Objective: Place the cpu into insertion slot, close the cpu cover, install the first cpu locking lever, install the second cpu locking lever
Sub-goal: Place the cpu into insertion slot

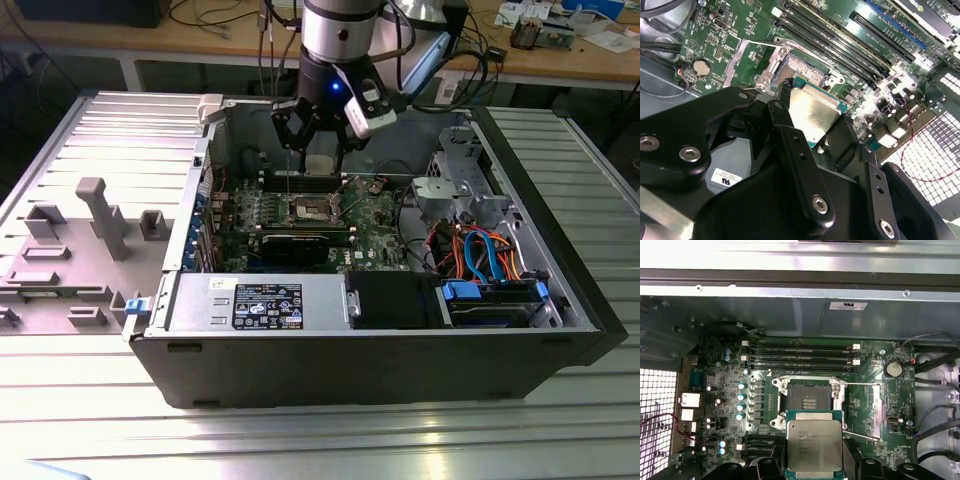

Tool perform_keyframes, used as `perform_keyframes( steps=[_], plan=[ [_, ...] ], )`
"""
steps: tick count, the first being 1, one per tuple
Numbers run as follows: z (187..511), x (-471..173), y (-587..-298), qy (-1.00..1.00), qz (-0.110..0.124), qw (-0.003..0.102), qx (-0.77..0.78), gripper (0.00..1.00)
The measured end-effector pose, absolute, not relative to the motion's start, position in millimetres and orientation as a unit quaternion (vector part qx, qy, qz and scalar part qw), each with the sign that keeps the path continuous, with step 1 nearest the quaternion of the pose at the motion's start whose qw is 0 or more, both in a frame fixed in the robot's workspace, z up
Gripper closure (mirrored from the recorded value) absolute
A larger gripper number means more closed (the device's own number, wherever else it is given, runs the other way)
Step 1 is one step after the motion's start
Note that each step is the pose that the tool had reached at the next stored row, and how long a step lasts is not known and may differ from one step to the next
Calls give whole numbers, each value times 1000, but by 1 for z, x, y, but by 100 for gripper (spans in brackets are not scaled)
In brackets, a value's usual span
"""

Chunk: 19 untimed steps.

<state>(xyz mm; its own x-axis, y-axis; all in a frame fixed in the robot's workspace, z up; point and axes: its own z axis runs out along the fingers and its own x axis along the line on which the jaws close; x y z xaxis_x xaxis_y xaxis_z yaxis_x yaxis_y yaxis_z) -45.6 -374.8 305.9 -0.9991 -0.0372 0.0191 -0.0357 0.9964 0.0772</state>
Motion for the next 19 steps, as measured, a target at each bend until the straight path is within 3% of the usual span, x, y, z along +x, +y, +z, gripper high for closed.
perform_keyframes(
  steps=[19],
  plan=[
    [302, -46, -376, -999, -38, 10, 14, 46]
  ],
)
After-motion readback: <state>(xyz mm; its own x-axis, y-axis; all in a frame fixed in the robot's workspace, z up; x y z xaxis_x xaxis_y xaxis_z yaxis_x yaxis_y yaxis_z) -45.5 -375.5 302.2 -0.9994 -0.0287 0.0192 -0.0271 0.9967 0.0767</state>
